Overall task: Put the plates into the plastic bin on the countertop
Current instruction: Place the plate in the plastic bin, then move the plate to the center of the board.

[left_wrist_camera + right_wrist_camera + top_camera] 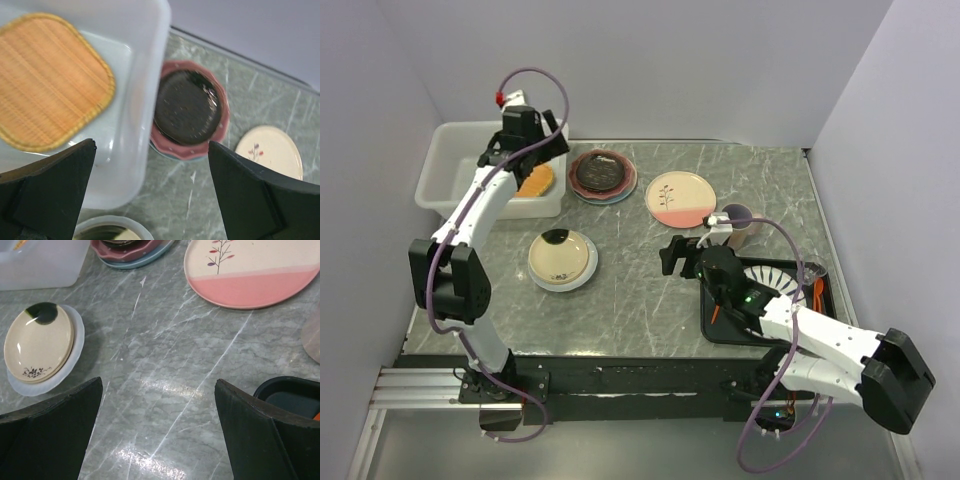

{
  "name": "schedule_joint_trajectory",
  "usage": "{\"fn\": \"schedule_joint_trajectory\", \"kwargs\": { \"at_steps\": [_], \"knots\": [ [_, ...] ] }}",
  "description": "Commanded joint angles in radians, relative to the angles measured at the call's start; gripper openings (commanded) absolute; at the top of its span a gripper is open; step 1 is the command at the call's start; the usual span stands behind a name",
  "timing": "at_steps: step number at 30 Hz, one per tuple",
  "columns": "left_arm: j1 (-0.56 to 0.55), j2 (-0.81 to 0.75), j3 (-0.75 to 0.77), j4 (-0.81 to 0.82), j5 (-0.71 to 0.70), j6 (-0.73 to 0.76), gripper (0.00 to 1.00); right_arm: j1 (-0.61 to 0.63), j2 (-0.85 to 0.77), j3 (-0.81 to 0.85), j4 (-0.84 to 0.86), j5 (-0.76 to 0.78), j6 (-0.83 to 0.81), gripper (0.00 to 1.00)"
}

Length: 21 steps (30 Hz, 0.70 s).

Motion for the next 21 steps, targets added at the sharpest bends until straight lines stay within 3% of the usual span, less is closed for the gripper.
{"fn": "schedule_joint_trajectory", "kwargs": {
  "at_steps": [1,6,13,21],
  "knots": [
    [-0.036,-0.047,-0.036,0.048,0.064,0.021,0.99,0.004,0.015,0.049,0.036,0.011,0.0,1.0],
    [-0.077,-0.054,-0.044,0.029,0.081,0.021,0.99,0.004,0.072,0.085,0.05,0.015,-0.001,1.0],
    [-0.085,-0.168,-0.16,0.079,0.147,0.006,0.99,-0.031,0.357,0.266,0.027,0.021,-0.081,1.0],
    [-0.085,-0.218,-0.25,0.104,0.171,0.03,0.99,-0.191,0.687,0.608,-0.146,-0.193,-0.063,1.0]
  ]
}}
